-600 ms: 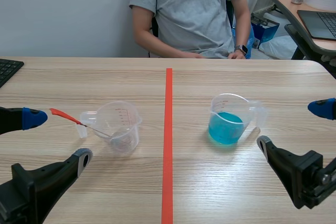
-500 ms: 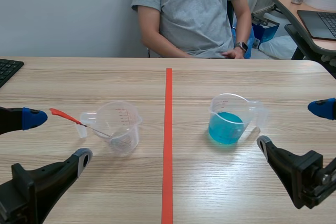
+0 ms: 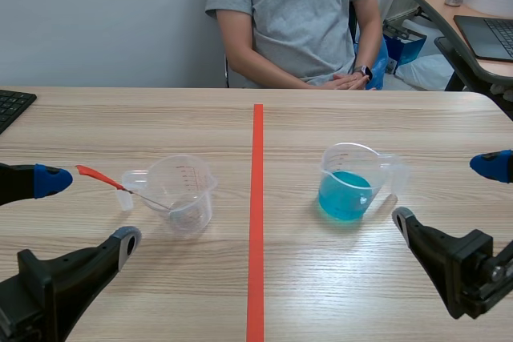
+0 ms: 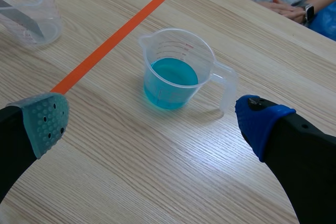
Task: Do the redox reaction experiment.
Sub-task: 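Lift the metal plate out of the left beaker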
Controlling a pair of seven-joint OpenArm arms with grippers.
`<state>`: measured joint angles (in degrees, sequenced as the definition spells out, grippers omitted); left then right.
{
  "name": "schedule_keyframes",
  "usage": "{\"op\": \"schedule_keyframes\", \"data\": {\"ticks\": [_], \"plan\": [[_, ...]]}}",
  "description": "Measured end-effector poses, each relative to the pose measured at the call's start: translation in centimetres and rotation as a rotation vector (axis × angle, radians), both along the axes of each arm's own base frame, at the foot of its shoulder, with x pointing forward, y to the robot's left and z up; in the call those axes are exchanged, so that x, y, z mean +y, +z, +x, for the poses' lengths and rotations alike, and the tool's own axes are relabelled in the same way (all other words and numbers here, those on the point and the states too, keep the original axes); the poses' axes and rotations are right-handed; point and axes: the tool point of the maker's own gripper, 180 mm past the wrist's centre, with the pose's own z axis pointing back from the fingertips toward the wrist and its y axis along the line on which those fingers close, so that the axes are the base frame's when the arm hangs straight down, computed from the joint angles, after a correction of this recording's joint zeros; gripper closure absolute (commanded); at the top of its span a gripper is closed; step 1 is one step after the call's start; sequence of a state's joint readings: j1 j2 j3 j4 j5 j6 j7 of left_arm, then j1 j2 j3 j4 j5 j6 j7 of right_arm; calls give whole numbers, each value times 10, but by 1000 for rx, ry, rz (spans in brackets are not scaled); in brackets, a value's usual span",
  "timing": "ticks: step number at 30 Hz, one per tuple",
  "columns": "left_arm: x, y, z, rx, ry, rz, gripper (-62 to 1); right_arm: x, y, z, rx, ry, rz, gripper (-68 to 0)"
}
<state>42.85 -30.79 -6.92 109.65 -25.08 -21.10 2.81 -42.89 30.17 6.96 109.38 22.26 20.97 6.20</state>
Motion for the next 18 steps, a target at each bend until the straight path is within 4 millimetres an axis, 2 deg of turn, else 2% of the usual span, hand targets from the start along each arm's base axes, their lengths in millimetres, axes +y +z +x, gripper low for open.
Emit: {"op": "schedule_keyframes", "data": {"ticks": [6, 10, 14, 18], "plan": [[6, -2, 1, 2, 31, 13, -623, 4, -1, -2, 7, 22, 6, -679], [21, -11, -10, 34, 65, 63, -623, 6, -1, -4, 12, 40, 6, -679], [49, -21, -26, 59, 138, 85, -623, 7, 1, -2, 2, 44, 8, -679], [82, -52, -57, 169, 209, 129, -623, 9, 11, 9, -44, 59, -1, -679]]}}
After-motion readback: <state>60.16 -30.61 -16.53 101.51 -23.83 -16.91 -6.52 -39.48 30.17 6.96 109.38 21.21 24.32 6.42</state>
